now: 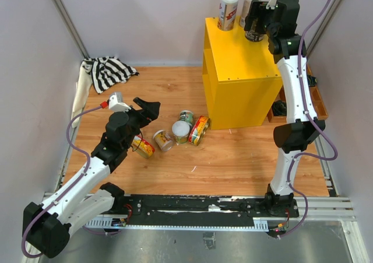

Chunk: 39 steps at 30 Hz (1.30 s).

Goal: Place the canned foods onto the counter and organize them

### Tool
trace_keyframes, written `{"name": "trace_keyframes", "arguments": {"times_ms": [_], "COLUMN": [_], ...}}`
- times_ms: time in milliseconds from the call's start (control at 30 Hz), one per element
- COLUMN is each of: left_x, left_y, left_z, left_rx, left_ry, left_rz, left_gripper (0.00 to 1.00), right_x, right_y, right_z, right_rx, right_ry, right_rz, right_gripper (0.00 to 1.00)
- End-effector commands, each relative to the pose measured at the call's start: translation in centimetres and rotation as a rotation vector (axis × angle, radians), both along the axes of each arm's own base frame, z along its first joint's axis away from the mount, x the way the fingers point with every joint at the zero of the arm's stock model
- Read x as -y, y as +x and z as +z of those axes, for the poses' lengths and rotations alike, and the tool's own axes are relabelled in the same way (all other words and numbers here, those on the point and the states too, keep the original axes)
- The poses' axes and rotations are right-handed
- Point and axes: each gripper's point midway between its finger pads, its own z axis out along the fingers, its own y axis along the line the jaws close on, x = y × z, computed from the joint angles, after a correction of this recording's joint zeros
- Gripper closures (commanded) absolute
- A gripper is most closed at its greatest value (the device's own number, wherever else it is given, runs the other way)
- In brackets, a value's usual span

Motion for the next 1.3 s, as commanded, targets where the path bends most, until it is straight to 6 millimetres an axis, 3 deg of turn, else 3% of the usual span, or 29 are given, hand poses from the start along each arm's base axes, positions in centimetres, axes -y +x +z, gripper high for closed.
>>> {"name": "trace_keyframes", "arguments": {"times_ms": [0,600,667,1000,1267], "left_x": [-0.1,-0.2,-0.2,-0.4,-0.7], "left_y": [0.3,0.2,0.1,-0.7,-1.8], "left_z": [2.8,3.6,3.7,3.7,3.4], "left_rx": [0.066,0.077,0.077,0.075,0.070], "left_ry": [-0.029,-0.027,-0.027,-0.033,-0.051], "left_rz": [0.005,0.003,0.002,-0.003,-0.012], "left_gripper": [0.09,0.08,0.08,0.07,0.07], "right_x": [0.0,0.0,0.1,-0.4,-1.8], "right_y": [0.1,-0.8,-1.9,-3.8,-7.0], "right_z": [0.4,1.5,3.0,4.2,5.3], "right_rx": [0.016,0.032,0.059,0.071,0.080], "right_ry": [0.024,0.018,0.021,0.001,-0.045], "right_rz": [0.002,-0.006,-0.005,-0.007,0.009], "right_gripper": [0.13,0.10,0.10,0.10,0.10]}}
